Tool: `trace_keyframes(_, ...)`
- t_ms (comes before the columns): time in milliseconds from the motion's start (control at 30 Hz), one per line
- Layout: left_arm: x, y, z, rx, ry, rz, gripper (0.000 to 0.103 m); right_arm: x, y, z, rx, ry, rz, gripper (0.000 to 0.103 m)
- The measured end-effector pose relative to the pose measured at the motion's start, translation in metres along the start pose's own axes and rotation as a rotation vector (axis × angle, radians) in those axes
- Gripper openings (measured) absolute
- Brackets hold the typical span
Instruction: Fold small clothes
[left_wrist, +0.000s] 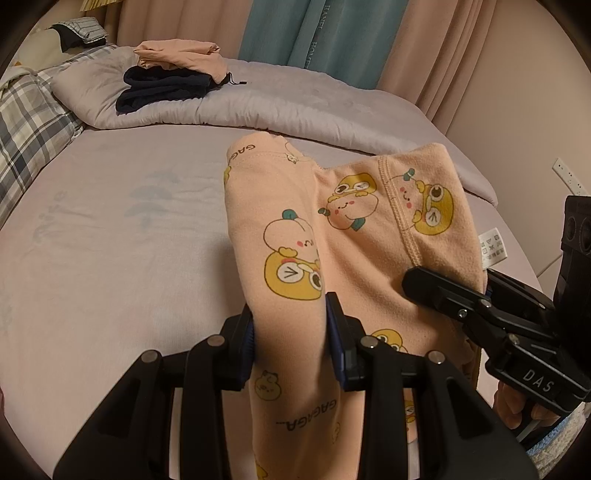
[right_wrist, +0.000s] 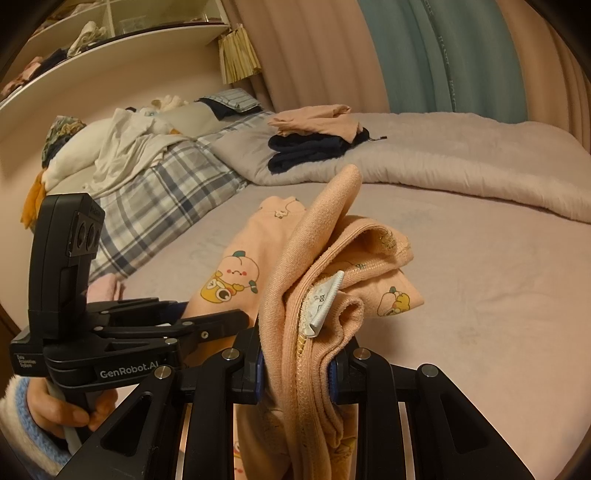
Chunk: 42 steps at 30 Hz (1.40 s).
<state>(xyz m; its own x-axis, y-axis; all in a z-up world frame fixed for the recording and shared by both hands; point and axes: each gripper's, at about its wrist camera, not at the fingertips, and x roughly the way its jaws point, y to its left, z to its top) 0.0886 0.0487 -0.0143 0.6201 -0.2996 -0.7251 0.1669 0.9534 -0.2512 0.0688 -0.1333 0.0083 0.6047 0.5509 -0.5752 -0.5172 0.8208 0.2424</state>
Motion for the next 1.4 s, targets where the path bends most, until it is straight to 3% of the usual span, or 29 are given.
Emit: trace_keyframes(1400, 0.059, 0.019, 0.034, 0.019, 0.045, 0.038, 0.033, 0.037, -0.014, 0.008, 0.053, 0.030, -0.013, 0.027)
